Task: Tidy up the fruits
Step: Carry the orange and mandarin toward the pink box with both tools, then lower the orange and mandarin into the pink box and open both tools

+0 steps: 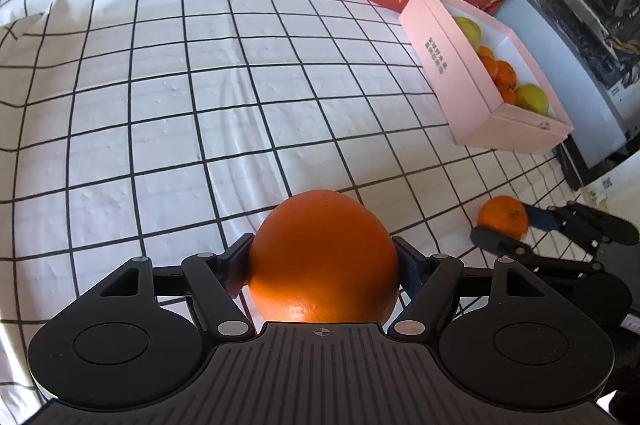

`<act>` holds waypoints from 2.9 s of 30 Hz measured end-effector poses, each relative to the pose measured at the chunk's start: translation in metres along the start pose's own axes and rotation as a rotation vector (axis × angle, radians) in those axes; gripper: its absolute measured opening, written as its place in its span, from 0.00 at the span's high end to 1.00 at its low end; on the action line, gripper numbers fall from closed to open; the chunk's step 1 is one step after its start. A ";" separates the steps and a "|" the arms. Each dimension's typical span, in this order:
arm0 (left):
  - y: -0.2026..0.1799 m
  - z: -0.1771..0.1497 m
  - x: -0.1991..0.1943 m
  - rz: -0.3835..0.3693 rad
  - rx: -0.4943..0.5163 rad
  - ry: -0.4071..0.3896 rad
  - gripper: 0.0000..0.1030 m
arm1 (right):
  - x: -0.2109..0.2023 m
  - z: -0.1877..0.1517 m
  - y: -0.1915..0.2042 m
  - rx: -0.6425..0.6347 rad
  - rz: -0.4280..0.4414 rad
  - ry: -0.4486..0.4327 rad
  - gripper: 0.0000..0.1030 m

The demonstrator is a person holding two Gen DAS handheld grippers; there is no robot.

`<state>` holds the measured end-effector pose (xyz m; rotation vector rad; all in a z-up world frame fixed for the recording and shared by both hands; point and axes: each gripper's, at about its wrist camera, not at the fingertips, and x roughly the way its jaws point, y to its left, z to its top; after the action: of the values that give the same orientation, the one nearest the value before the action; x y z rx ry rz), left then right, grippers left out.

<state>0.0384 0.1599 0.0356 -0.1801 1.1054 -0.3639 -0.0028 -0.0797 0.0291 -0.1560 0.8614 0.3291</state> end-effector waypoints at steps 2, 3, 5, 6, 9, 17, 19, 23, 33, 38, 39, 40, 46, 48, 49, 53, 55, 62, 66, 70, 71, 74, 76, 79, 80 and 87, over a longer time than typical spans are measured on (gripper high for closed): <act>-0.004 0.000 0.001 0.016 0.021 0.006 0.25 | -0.002 -0.001 -0.002 0.002 -0.012 0.000 0.52; -0.006 0.000 0.002 0.022 0.029 0.009 0.25 | -0.003 -0.002 -0.003 0.005 -0.016 0.000 0.52; -0.008 0.000 0.002 0.031 0.036 0.009 0.25 | -0.005 -0.003 -0.005 0.008 -0.021 -0.001 0.52; -0.007 0.000 0.002 0.031 0.034 0.007 0.25 | -0.005 -0.003 -0.006 0.009 -0.024 -0.002 0.52; -0.005 -0.001 0.001 0.021 0.022 -0.004 0.25 | -0.006 -0.005 -0.006 0.007 -0.036 0.000 0.52; -0.006 -0.008 -0.002 0.030 0.017 -0.071 0.26 | -0.009 -0.009 -0.009 0.011 -0.052 0.004 0.52; -0.007 -0.009 -0.003 0.037 0.024 -0.085 0.26 | -0.010 -0.008 -0.013 0.019 -0.055 0.003 0.52; -0.014 -0.009 -0.003 -0.005 0.029 -0.114 0.26 | -0.013 -0.007 -0.023 0.044 -0.065 -0.001 0.52; -0.080 0.026 -0.006 -0.181 0.085 -0.249 0.26 | -0.030 -0.004 -0.062 0.107 -0.092 -0.060 0.52; -0.140 0.073 0.007 -0.180 0.203 -0.308 0.26 | -0.054 0.033 -0.101 0.136 -0.118 -0.171 0.52; -0.152 0.081 0.016 -0.172 0.234 -0.317 0.26 | -0.055 0.043 -0.112 0.150 -0.128 -0.181 0.52; -0.160 0.088 0.025 -0.163 0.259 -0.320 0.26 | -0.056 0.055 -0.124 0.167 -0.133 -0.184 0.52; -0.185 0.131 0.089 -0.123 0.268 -0.190 0.26 | -0.018 0.123 -0.190 0.249 -0.086 -0.120 0.52; -0.188 0.136 0.101 -0.085 0.296 -0.196 0.26 | 0.002 0.137 -0.207 0.282 -0.045 -0.094 0.52; -0.188 0.138 0.107 -0.071 0.305 -0.188 0.26 | 0.012 0.142 -0.211 0.290 -0.033 -0.081 0.52; -0.184 0.138 0.119 -0.063 0.316 -0.166 0.25 | 0.054 0.157 -0.221 0.285 -0.015 -0.011 0.52; -0.185 0.138 0.118 -0.055 0.313 -0.176 0.25 | 0.074 0.162 -0.224 0.288 -0.010 0.031 0.52; -0.188 0.144 0.096 -0.084 0.325 -0.338 0.31 | 0.114 0.163 -0.220 0.241 -0.016 0.129 0.51; -0.188 0.142 0.087 -0.082 0.348 -0.352 0.32 | 0.119 0.164 -0.218 0.229 -0.007 0.149 0.41; -0.178 0.125 0.069 -0.098 0.261 -0.416 0.32 | 0.100 0.164 -0.218 0.269 0.030 0.082 0.37; -0.176 0.120 0.062 -0.095 0.243 -0.438 0.32 | 0.091 0.163 -0.217 0.276 0.031 0.053 0.36; -0.167 0.100 0.039 -0.074 0.184 -0.494 0.32 | 0.058 0.157 -0.207 0.261 0.020 -0.051 0.30; -0.160 0.082 0.021 -0.046 0.164 -0.512 0.33 | 0.033 0.147 -0.196 0.225 -0.003 -0.110 0.27; -0.150 0.047 0.008 0.046 0.151 -0.532 0.33 | -0.003 0.123 -0.176 0.164 -0.020 -0.181 0.22; -0.145 0.037 0.007 0.070 0.148 -0.535 0.33 | -0.012 0.114 -0.169 0.143 -0.016 -0.200 0.21; -0.125 -0.030 0.025 0.196 0.008 -0.478 0.33 | -0.040 0.046 -0.123 0.064 -0.045 -0.214 0.17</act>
<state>-0.0034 0.0356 0.0410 -0.1404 0.6424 -0.1366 0.0482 -0.1913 0.0895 -0.0783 0.6547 0.2704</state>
